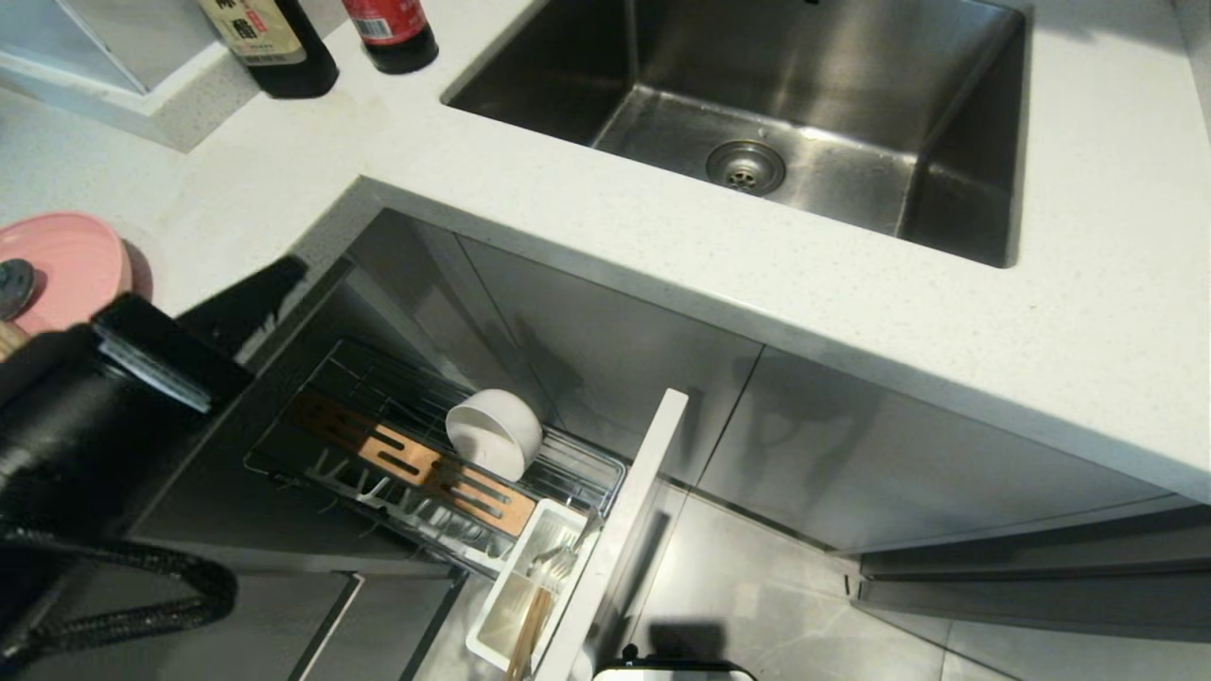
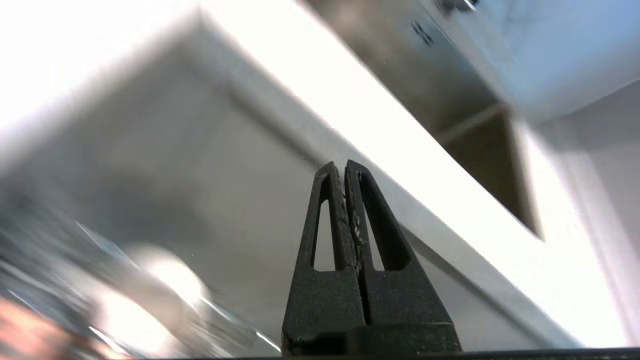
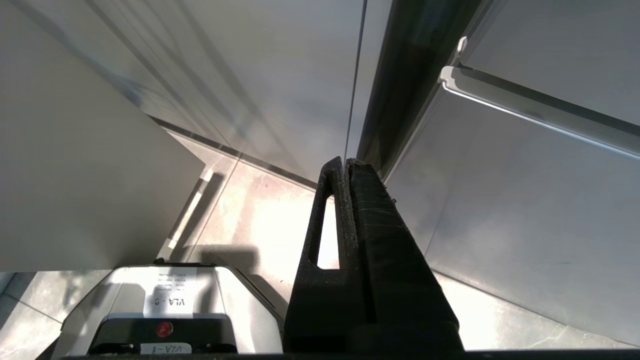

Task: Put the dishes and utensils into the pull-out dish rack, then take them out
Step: Pick up the chopsticks and place it in the cupboard

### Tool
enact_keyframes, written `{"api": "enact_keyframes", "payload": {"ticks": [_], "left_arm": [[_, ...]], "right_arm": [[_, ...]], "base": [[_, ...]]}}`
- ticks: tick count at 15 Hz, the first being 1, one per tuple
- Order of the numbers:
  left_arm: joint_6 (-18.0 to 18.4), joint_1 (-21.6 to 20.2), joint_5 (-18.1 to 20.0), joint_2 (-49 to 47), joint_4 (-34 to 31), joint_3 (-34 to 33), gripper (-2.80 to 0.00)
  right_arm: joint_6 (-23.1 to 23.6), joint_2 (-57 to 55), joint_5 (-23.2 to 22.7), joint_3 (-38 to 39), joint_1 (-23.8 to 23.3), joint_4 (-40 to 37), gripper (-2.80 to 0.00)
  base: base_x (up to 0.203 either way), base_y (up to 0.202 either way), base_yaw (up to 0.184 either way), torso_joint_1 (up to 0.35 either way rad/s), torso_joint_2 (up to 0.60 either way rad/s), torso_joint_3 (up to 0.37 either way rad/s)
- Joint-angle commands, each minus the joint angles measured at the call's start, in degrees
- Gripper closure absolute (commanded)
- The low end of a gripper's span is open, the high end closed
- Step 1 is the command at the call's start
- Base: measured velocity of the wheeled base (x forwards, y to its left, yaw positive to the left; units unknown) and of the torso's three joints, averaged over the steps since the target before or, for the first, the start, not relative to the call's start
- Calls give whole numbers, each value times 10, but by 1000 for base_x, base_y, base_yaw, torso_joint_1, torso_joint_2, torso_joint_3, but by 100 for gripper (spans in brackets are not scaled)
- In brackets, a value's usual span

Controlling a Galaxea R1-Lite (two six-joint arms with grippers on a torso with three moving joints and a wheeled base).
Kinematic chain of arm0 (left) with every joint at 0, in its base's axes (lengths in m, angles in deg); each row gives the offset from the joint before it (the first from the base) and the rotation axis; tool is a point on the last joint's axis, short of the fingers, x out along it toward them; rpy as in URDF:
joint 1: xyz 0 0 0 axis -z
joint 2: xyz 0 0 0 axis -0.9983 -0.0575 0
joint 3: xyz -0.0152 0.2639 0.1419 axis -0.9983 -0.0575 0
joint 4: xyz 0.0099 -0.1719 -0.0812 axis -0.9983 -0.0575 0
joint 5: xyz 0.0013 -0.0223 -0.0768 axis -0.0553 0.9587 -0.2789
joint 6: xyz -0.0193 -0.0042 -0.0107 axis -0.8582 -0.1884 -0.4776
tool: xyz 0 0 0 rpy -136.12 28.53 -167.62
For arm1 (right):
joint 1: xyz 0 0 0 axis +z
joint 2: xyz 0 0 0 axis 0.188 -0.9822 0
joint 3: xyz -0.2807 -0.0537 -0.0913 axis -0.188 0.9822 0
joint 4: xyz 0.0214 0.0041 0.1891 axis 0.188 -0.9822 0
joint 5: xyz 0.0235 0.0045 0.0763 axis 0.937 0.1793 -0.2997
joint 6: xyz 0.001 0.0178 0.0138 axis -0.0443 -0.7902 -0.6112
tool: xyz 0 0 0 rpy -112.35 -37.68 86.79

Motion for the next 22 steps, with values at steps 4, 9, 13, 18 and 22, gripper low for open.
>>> {"api": "enact_keyframes", "payload": {"ticks": [4,9,13,18,22], "left_arm": [[201,-40,0,12,-82,190,0],[264,-53,-26,-20,-204,396,0],[266,-173,-34,-48,-422,601,0],[148,-307,-43,-56,-643,710,0],[-36,-308,-64,-48,-946,802,0]], "right_arm": [[0,0,0,1,0,1,0],[0,0,0,1,0,0,0],[0,0,0,1,0,0,0],[0,0,0,1,0,0,0],[0,0,0,1,0,0,0]], "base": [[0,0,0,0,0,0],[0,0,0,0,0,0],[0,0,0,0,0,0],[0,0,0,0,0,0],[0,0,0,0,0,0]]}}
